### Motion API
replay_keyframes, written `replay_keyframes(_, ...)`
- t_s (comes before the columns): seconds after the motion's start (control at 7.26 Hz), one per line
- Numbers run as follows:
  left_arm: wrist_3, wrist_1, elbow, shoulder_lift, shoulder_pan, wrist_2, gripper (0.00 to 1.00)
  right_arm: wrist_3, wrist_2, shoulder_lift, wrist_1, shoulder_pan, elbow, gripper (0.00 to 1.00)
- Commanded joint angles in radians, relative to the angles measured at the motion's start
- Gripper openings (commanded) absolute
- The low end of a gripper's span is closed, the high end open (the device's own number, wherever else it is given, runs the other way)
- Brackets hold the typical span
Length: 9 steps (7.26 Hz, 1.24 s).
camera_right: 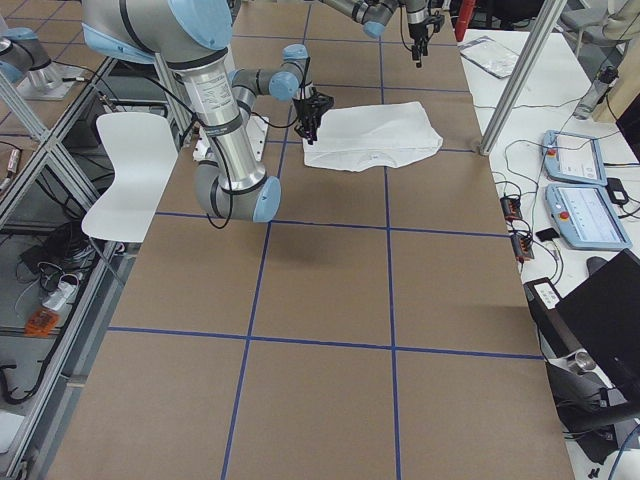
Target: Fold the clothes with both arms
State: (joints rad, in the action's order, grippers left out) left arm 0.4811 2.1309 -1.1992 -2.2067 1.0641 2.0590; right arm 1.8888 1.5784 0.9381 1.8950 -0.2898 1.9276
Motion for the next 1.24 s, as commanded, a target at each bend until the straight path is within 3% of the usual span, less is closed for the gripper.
replay_keyframes(0.0, 0.001, -0.002, -0.01, 0.005, -0.001, 0.001, 1.0, -0.148, 0.035, -0.001, 0.03, -0.05, 0.037, 1.0)
replay_keyframes(0.41, -0.001, 0.0, -0.019, 0.007, 0.001, 0.036, 1.0, -0.38, 0.046, -0.045, 0.004, -0.178, -0.056, 1.0)
replay_keyframes(0.83, -0.004, 0.0, -0.048, 0.036, 0.001, 0.069, 1.0, -0.435, 0.046, -0.177, -0.143, -0.235, -0.325, 1.0)
replay_keyframes(1.1, -0.004, 0.0, -0.048, 0.036, -0.001, 0.07, 1.0, -0.46, 0.046, -0.264, -0.18, -0.262, -0.47, 1.0)
